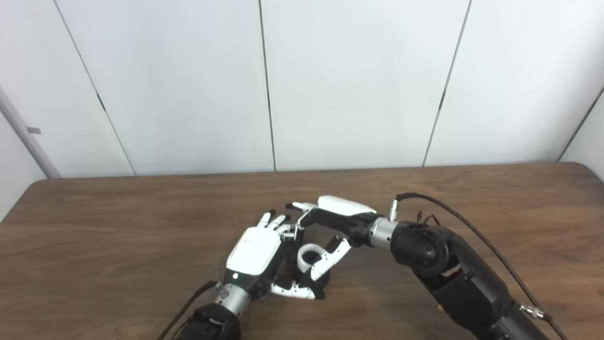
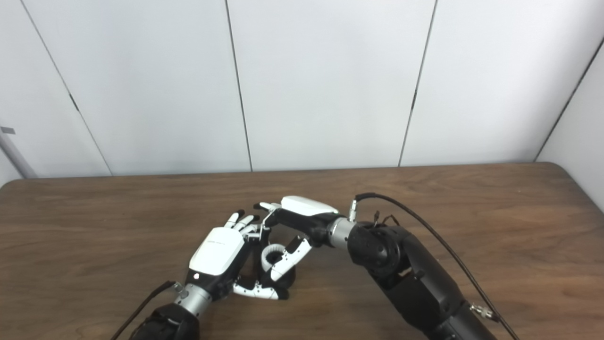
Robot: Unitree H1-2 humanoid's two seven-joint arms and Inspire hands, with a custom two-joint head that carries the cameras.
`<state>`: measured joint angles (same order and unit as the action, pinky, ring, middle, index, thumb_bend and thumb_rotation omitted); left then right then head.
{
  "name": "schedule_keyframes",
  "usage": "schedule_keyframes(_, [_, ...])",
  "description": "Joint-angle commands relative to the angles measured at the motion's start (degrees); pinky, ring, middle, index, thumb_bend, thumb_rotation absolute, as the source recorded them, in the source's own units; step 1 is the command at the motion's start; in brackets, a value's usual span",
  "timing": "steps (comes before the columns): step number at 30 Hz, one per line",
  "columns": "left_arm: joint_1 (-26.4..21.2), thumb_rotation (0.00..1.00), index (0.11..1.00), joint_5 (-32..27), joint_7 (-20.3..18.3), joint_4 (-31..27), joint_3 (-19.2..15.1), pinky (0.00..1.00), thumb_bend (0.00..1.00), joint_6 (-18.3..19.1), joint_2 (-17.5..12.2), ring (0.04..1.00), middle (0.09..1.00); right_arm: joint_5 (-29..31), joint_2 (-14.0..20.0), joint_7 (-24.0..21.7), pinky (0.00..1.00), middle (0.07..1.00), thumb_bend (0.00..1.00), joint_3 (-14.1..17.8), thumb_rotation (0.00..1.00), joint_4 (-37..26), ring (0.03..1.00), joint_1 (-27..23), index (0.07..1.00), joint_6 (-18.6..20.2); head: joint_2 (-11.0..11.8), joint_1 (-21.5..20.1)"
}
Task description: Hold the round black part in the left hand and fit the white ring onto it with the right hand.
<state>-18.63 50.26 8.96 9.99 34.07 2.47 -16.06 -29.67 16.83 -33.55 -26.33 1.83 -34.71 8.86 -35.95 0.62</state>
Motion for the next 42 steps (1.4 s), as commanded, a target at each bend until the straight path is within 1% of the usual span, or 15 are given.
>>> schedule_keyframes(1, [2.7, 0.05, 0.48, 2.2, -5.3, 3.8, 3.4, 1.0, 0.52, -0.4, 0.1, 0.922, 0.811, 1.0, -0.2, 0.0, 0.99, 1.0, 1.0, 0.6, 0.46, -2.1, 1.0, -1.7, 1.0, -0.7, 0.0, 0.1])
schedule_keyframes(5, [2.7, 0.05, 0.48, 1.9, -4.9, 4.2, 3.2, 1.0, 0.52, -0.6, 0.3, 0.923, 0.811, 0.9, -0.2, 0.2, 0.99, 1.0, 1.0, 0.8, 0.48, -2.2, 1.0, -1.5, 1.0, -0.6, 0.1, 0.2])
schedule_keyframes(10, [2.5, 0.05, 0.479, 1.7, -4.8, 4.9, 3.0, 1.0, 0.52, -0.4, 0.6, 0.919, 0.813, 0.4, -0.3, 0.7, 0.99, 1.0, 1.0, 0.9, 0.56, -3.1, 1.0, -0.1, 1.0, 0.1, 0.0, 0.8])
schedule_keyframes(12, [2.5, 0.05, 0.479, 1.8, -4.9, 5.1, 2.8, 1.0, 0.52, 0.4, 0.8, 0.922, 0.812, 0.3, -0.6, 1.0, 0.99, 1.0, 1.0, 1.1, 0.59, -3.6, 1.0, 0.7, 1.0, 0.5, 0.2, 1.2])
schedule_keyframes(16, [2.7, 0.05, 0.479, 2.2, -5.8, 4.5, 2.4, 1.0, 0.52, 3.4, 1.7, 0.93, 0.799, -0.7, -1.5, 2.0, 0.99, 1.0, 1.0, 1.1, 0.59, -4.9, 1.0, 2.5, 1.0, 1.8, 0.2, 1.2])
schedule_keyframes(18, [2.7, 0.05, 0.479, 2.1, -6.5, 4.4, 2.2, 1.0, 0.52, 4.8, 1.9, 0.936, 0.803, -1.1, -1.8, 2.2, 1.0, 1.0, 1.0, 0.9, 0.61, -5.3, 1.0, 3.1, 1.0, 2.4, 0.4, 1.4])
schedule_keyframes(22, [2.5, 0.05, 0.479, 2.2, -7.2, 4.7, 2.3, 1.0, 0.52, 6.0, 2.0, 0.939, 0.805, -1.7, -2.3, 2.6, 1.0, 1.0, 1.0, 0.7, 0.61, -5.4, 1.0, 3.6, 1.0, 2.1, 0.4, 1.4])
schedule_keyframes(28, [2.6, 0.05, 0.479, 1.7, -6.9, 5.3, 2.1, 1.0, 0.52, 6.4, 2.3, 0.936, 0.797, -2.4, -2.4, 3.4, 1.0, 1.0, 1.0, 1.0, 0.64, -5.4, 1.0, 3.8, 1.0, 1.7, 0.8, 1.6])
schedule_keyframes(31, [2.6, 0.05, 0.478, 1.9, -6.7, 5.4, 2.3, 1.0, 0.52, 6.3, 2.2, 0.934, 0.798, -2.3, -2.4, 3.6, 1.0, 1.0, 1.0, 1.2, 0.62, -5.5, 1.0, 3.8, 1.0, 2.0, 0.9, 1.6])
schedule_keyframes(33, [2.5, 0.05, 0.478, 2.2, -6.5, 5.5, 2.4, 1.0, 0.52, 6.3, 2.2, 0.932, 0.8, -2.3, -2.4, 3.7, 1.0, 1.0, 1.0, 1.3, 0.59, -5.5, 1.0, 3.8, 1.0, 1.9, 1.0, 1.6])
schedule_keyframes(37, [2.5, 0.05, 0.479, 2.3, -6.5, 5.8, 2.5, 1.0, 0.52, 6.3, 2.3, 0.931, 0.804, -2.4, -2.3, 4.3, 1.0, 1.0, 1.0, 1.5, 0.6, -5.0, 1.0, 3.7, 1.0, 1.6, 1.4, 1.8])
schedule_keyframes(42, [2.3, 0.05, 0.479, 2.2, -6.8, 6.5, 2.4, 1.0, 0.52, 6.6, 2.4, 0.939, 0.82, -1.2, -2.5, 5.7, 1.0, 1.0, 1.0, 2.8, 0.6, -4.6, 1.0, 4.0, 1.0, 0.6, 1.8, 2.1])
